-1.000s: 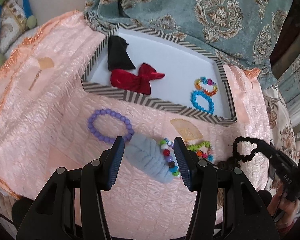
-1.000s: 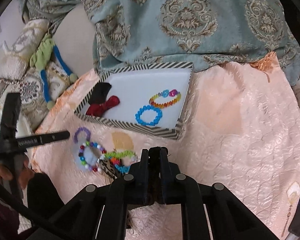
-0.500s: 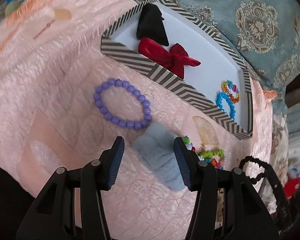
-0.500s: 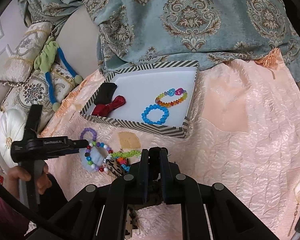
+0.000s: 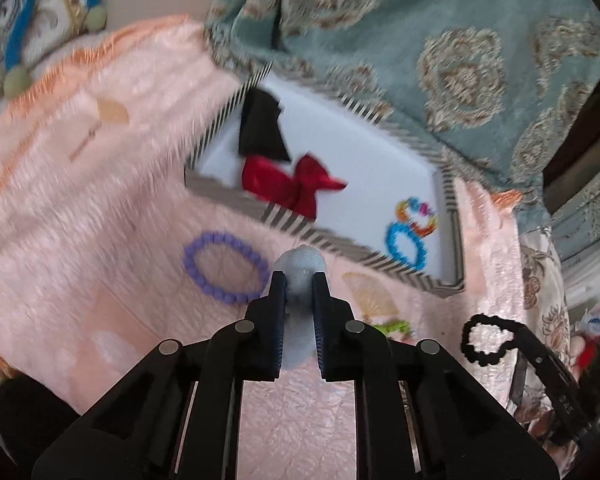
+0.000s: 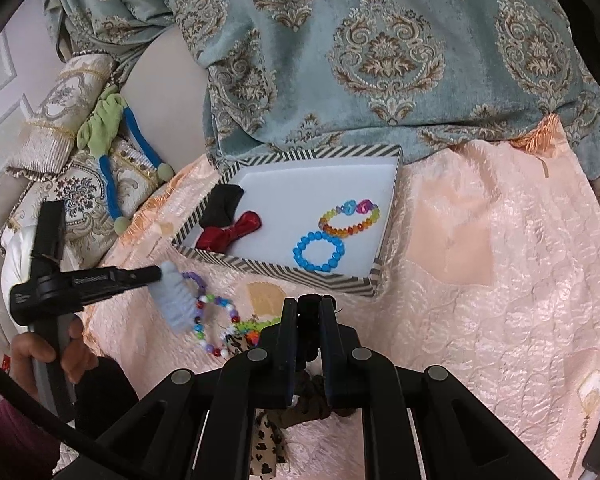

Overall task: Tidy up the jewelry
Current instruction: 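Grasp the light blue fuzzy scrunchie with the left tool while the right tool grasps the black scrunchie, then carry the blue scrunchie into the tray with the left tool while the right tool carries the black scrunchie there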

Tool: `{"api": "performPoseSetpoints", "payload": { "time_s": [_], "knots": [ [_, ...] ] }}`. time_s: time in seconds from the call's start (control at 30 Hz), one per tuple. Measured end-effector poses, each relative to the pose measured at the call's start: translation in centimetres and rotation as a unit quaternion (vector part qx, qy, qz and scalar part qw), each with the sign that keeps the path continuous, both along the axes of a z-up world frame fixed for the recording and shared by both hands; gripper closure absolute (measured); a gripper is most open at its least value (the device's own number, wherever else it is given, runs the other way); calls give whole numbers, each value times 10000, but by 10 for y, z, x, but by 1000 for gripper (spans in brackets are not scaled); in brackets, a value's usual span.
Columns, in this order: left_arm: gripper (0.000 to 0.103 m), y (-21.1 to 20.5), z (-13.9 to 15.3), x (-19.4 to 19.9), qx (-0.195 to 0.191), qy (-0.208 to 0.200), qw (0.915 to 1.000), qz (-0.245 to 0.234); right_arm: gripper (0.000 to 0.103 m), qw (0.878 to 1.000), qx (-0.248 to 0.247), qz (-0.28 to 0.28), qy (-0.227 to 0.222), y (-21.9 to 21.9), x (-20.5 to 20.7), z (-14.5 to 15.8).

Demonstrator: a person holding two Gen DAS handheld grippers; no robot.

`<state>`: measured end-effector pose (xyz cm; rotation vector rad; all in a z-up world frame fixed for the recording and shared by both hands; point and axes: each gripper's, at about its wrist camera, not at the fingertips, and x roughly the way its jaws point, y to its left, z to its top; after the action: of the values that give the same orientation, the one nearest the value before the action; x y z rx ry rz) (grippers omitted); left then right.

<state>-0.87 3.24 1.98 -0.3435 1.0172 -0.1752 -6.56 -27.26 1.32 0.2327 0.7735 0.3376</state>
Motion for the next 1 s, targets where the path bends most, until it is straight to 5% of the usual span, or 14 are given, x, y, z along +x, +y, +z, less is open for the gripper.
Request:
{"api": "performPoseSetpoints", "payload": {
  "time_s": [0.37,1.0],
  "knots": [
    [91,21,44,-7,82,-499,9987,79,93,9999,13,-17,-148,-2,-2,13],
    [91,-9,51,36,310,-561,9979,-93,93,9997,-30,-15,-227,4,41,26]
  ]
}}
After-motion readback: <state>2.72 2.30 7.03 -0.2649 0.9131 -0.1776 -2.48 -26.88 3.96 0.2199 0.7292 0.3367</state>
